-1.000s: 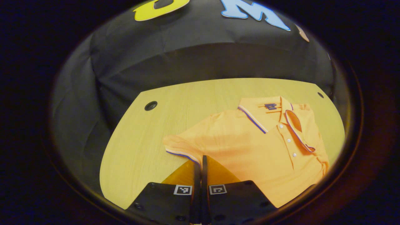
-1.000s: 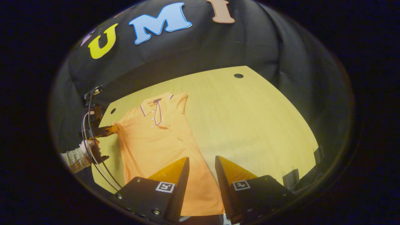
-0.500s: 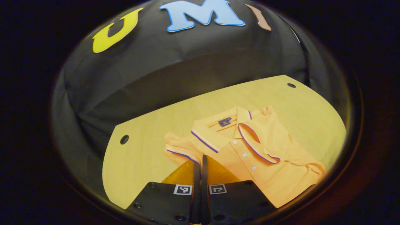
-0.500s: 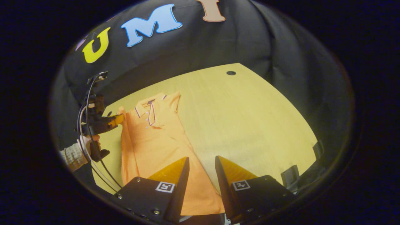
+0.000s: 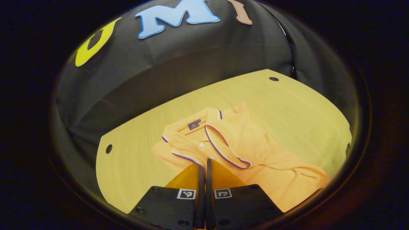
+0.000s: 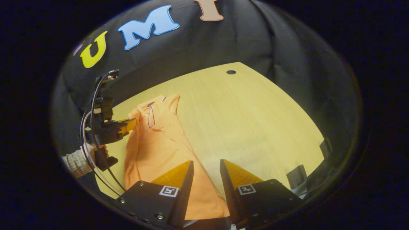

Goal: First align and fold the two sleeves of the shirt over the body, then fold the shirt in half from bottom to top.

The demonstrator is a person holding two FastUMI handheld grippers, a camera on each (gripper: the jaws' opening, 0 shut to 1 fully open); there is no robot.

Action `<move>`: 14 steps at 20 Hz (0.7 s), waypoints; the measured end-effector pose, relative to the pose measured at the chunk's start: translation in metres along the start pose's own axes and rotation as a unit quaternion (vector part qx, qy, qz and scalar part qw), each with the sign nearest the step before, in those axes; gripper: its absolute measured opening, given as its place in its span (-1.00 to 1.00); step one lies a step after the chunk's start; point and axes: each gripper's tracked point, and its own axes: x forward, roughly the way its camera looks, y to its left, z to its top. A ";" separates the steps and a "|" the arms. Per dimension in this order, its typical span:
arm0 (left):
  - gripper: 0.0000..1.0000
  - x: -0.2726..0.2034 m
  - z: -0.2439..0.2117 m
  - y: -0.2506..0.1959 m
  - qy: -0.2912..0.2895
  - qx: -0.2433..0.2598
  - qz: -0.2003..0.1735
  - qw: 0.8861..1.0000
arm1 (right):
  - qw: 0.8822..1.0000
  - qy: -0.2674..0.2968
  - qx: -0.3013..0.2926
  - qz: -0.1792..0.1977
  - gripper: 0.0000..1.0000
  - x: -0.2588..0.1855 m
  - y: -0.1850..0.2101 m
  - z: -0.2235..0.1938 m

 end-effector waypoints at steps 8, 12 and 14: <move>-0.38 -0.021 -0.009 -0.006 0.004 -0.037 -0.035 0.999 | 1.000 0.006 -0.001 0.009 0.05 0.001 -0.003 -0.003; -0.09 -0.047 -0.024 0.005 0.012 -0.071 -0.030 0.997 | 0.999 0.021 -0.017 0.022 0.05 0.007 0.001 -0.007; -0.04 -0.065 -0.040 0.012 0.023 -0.088 -0.032 0.995 | 0.999 0.031 -0.027 0.029 0.05 0.011 0.004 -0.009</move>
